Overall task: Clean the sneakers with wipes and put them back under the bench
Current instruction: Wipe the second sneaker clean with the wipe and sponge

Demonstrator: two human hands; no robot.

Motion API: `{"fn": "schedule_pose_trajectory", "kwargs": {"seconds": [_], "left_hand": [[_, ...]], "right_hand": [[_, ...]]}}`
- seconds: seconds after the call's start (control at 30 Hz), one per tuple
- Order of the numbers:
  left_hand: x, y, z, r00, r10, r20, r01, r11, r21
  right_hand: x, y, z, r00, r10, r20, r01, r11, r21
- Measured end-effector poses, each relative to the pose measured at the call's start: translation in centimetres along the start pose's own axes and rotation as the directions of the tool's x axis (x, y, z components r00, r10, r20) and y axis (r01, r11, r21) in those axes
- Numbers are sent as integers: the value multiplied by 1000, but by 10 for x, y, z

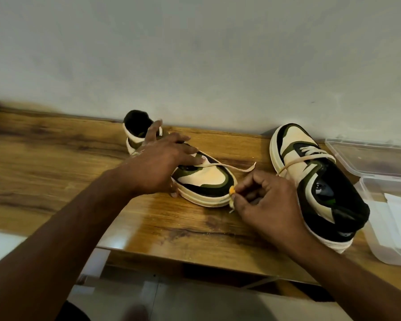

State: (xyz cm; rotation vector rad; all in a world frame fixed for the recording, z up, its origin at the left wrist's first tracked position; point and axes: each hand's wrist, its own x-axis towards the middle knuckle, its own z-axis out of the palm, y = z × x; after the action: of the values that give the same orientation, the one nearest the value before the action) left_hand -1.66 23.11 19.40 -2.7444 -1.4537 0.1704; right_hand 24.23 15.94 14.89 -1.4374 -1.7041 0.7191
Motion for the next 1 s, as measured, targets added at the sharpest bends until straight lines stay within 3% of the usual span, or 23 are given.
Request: {"fn": "schedule_pose_trajectory", "kwargs": {"seconds": [0.07,0.17,0.23,0.3,0.37,0.4,0.5,0.67,1.0], "left_hand": [[-7,-6,6,999,29,-44,-28,1000,6],[-24,-11,5,994,-89,-70,64,951,-303],[-30,-8,1,960,-270,-67,180,785,-593],[-28,-2,7,870,-490,-54,268,562,-783],[-21,11,17,821,-571,7,268,375,-887],[-18,17,23,829,-560,9,251,357,-900],[-11,20,32,848,-529,-24,243,429,-870],[-9,9,29,850,-526,33,310,450,-837],[-13,20,27,846,-533,20,323,482,-815]], "right_hand": [[-12,-6,7,991,-102,84,104,994,-22],[-22,-15,19,948,-286,137,294,955,-39],[-23,-16,23,940,-331,83,334,942,-32],[-23,-16,29,947,-320,15,320,947,-15],[-23,-16,34,948,-318,-1,318,948,-8],[-24,-16,36,944,-331,6,331,944,-9],[-25,-16,39,943,-332,18,332,943,-9],[-25,-15,42,968,-243,-60,241,970,-35],[18,5,49,992,44,-114,-38,998,58]]}}
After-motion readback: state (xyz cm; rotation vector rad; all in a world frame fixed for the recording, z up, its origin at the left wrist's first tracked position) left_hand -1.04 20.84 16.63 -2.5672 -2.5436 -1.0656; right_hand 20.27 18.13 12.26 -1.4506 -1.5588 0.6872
